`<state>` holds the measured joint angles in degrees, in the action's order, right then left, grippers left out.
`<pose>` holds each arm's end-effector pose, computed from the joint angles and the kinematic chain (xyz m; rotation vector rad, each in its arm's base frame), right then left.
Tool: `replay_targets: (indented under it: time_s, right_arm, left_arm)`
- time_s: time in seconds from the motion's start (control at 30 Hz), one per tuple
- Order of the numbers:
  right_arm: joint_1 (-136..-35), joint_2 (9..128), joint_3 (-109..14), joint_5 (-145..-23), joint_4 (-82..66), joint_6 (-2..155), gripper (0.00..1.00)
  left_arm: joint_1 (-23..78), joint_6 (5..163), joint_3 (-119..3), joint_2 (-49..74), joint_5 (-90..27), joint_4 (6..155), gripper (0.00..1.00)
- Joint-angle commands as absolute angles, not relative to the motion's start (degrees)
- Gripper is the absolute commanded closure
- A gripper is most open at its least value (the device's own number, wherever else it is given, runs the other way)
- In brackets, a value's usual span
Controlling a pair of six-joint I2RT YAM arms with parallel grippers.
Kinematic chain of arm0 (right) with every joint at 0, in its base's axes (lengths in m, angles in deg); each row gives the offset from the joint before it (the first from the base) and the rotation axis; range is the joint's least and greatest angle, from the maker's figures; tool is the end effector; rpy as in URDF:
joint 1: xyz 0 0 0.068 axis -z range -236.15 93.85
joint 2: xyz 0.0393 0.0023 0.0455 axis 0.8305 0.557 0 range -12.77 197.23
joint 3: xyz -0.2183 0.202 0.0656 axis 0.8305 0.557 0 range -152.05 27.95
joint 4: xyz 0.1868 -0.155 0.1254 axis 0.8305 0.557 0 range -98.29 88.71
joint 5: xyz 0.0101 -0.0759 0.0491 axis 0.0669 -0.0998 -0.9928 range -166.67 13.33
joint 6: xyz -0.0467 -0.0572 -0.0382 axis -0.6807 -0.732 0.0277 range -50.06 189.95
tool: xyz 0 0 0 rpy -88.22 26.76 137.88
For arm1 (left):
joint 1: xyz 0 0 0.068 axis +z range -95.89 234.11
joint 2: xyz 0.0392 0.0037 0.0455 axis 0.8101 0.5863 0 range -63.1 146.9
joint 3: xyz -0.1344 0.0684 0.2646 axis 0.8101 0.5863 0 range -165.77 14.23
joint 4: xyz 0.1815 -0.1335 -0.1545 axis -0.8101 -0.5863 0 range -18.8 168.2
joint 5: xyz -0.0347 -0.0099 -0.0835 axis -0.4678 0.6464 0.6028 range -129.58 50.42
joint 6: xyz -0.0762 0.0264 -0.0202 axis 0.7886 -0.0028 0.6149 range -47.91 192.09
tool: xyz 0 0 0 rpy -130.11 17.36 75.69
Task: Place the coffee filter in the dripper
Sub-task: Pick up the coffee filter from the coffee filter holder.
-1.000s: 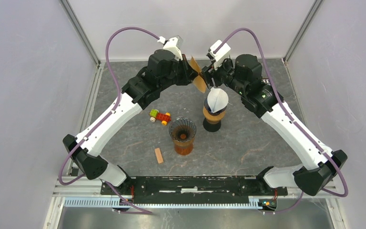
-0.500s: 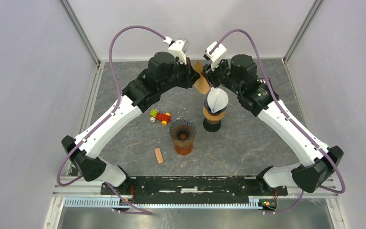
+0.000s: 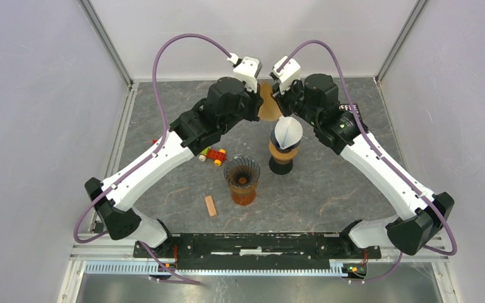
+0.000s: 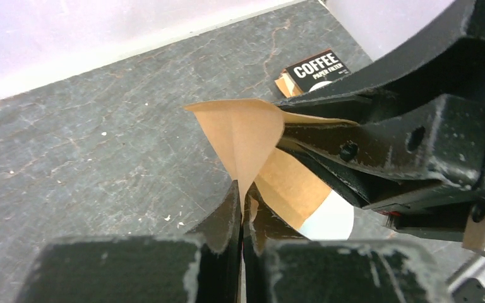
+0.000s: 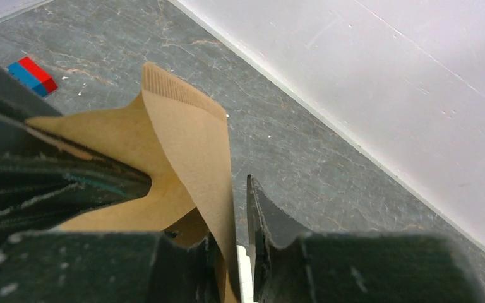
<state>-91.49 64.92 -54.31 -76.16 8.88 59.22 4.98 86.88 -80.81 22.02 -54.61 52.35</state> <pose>0.2873 0.2030 0.4518 -0.6984 1.6595 0.2995 0.2607 -0.2725 0.4730 0.3729 1.8357 -0.5358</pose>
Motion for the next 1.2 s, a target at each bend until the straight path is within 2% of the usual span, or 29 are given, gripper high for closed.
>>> replay_targets:
  time_s: [0.0, 0.37, 0.97, 1.07, 1.17]
  right_arm:
    - [-91.42, 63.61, -53.79, -73.08, 6.71, 59.84, 0.8]
    - [-91.4, 61.89, -52.03, -73.78, 5.67, 61.89, 0.86]
    - [-91.4, 61.91, -52.22, -76.48, 5.53, 64.76, 0.9]
    - [-91.38, 61.72, -52.13, -76.18, 5.46, 64.61, 0.92]
    - [-91.41, 61.21, -51.95, -75.34, 5.51, 64.0, 0.93]
  left_arm:
    - [2.25, 79.18, -82.44, 23.3, -64.32, 55.0, 0.98]
    - [1.28, 75.82, -80.64, 23.3, -72.64, 58.66, 0.97]
    - [1.28, 81.17, -82.36, 26.35, -67.65, 57.44, 0.76]
    - [1.29, 80.17, -82.9, 26.92, -68.5, 57.54, 0.76]
    - [1.28, 79.18, -82.56, 26.43, -68.93, 57.84, 0.81]
